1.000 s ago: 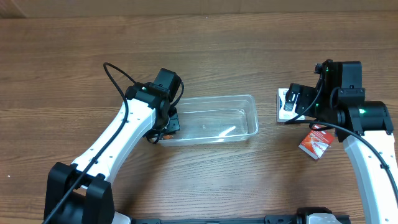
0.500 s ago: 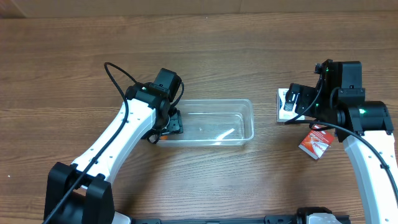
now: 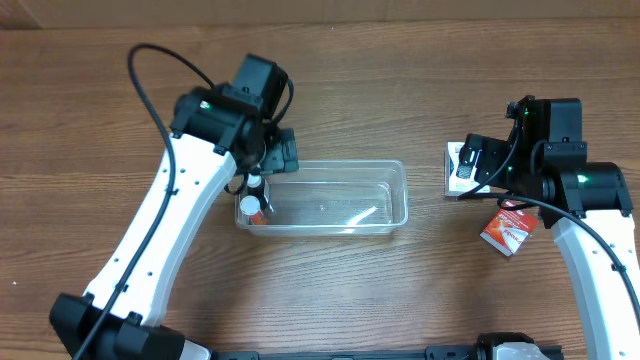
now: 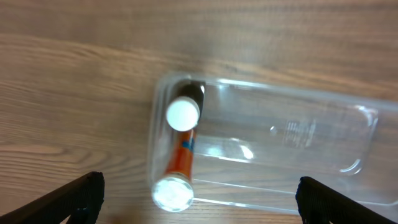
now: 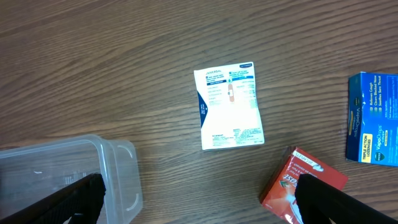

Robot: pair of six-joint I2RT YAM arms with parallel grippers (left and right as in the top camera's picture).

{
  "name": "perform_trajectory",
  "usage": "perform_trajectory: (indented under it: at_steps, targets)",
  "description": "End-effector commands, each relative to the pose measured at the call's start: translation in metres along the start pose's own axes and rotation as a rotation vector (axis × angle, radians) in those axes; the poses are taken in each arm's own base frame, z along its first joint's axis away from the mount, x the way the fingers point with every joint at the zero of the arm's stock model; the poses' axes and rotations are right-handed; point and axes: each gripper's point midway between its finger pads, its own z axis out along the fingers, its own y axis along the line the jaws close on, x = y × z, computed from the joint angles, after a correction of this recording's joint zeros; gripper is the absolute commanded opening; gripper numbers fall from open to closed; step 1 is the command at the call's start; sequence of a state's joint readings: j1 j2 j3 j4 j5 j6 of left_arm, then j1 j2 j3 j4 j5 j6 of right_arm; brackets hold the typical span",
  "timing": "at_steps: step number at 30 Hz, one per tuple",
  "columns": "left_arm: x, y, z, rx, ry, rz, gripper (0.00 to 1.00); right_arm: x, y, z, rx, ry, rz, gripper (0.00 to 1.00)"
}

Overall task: Pack container
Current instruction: 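Place the orange tube upright beside the bottle in the container, then raise the left arm aside and grasp the white Hansaplast box with right gripper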

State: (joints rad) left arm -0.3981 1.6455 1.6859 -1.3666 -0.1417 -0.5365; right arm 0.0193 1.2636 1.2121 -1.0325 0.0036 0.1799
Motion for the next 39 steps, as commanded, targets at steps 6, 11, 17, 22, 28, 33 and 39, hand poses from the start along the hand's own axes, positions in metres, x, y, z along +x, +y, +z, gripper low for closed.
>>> perform_trajectory:
  at_steps: [6, 11, 17, 22, 28, 33, 39]
  targets:
    - [-0.039, 0.063, -0.064, -0.019, -0.189, -0.189, 1.0, -0.01, 0.002, -0.009, -0.008, -0.033, 0.006, 1.0]
    - [-0.047, 0.108, -0.066, 0.023, -0.168, -0.298, 1.0, -0.033, -0.001, -0.027, 0.027, -0.093, 0.007, 1.0]
    - [-0.048, 0.137, -0.063, -0.009, -0.165, -0.362, 1.0, -0.059, -0.021, -0.002, 0.104, -0.025, 0.049, 1.0]
    - [-0.049, 0.137, -0.059, -0.012, -0.159, -0.354, 1.0, -0.033, -0.039, 0.083, 0.161, 0.219, 0.016, 1.0]
    - [-0.052, 0.137, -0.055, -0.014, -0.156, -0.354, 1.0, -0.001, -0.041, 0.148, 0.145, 0.396, -0.016, 1.0]
    - [-0.053, 0.136, -0.05, -0.017, -0.143, -0.353, 1.0, 0.018, -0.037, 0.175, 0.102, 0.479, -0.017, 1.0]
    - [-0.054, 0.136, -0.045, -0.021, -0.129, -0.353, 1.0, 0.027, -0.033, 0.184, 0.069, 0.518, -0.028, 1.0]
